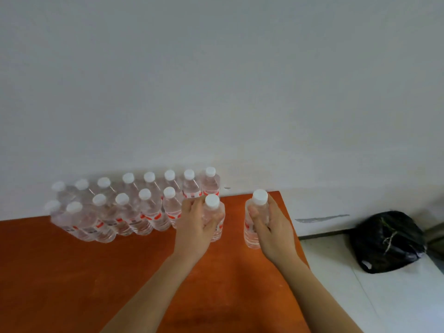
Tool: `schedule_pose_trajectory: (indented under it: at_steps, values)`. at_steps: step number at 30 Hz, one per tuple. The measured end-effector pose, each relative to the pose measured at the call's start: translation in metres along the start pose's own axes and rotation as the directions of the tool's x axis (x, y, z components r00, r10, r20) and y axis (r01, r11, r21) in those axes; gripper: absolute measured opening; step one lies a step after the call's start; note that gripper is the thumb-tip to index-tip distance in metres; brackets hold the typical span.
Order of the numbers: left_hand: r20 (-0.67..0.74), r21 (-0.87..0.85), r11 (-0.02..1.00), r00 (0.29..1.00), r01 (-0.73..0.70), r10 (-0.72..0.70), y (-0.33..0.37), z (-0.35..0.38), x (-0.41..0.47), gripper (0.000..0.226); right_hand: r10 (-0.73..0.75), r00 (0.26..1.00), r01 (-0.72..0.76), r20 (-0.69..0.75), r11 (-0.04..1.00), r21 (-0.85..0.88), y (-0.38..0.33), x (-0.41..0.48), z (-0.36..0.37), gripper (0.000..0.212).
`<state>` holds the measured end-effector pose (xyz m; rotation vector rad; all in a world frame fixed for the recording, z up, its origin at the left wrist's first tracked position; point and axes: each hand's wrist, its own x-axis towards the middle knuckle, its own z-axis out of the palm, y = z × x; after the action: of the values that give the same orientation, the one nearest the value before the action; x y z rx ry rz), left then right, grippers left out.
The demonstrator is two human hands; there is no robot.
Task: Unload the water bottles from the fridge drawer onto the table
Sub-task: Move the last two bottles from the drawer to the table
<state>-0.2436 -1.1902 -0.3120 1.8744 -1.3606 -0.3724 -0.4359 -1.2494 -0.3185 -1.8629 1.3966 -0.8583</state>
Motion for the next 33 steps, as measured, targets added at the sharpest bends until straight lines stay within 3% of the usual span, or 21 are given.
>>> schedule_pose_trajectory:
  at_steps: [2,5,9,17,29,33]
  values:
    - [0.026,0.061,0.997,0.999,-0.041,0.039,-0.018,0.001,0.018,0.056,0.012,1.000,-0.012,0.014,0.999,-0.034,-0.002,0.015,0.016,0.054]
    - [0.034,0.338,0.930,0.990,-0.143,0.140,-0.052,0.002,0.048,0.054,0.012,0.997,-0.007,0.076,0.997,-0.077,-0.007,0.040,0.046,0.050]
    - [0.042,0.537,0.833,0.991,-0.129,0.126,-0.077,0.003,0.077,0.050,0.029,0.985,-0.012,0.168,0.995,-0.101,-0.003,0.066,0.085,0.055]
    - [-0.002,0.554,0.829,0.995,-0.083,0.101,-0.112,0.008,0.094,0.055,0.007,0.964,0.004,0.267,0.999,-0.043,0.001,0.097,0.144,0.042]
    - [0.039,0.524,0.849,0.998,-0.066,0.053,-0.113,0.013,0.094,0.051,0.012,0.958,-0.026,0.287,0.999,0.046,0.009,0.097,0.142,0.056]
    - [0.047,0.573,0.819,0.999,-0.040,0.016,-0.102,0.005,0.085,0.052,0.069,0.952,-0.059,0.299,0.997,-0.040,0.001,0.093,0.139,0.062]
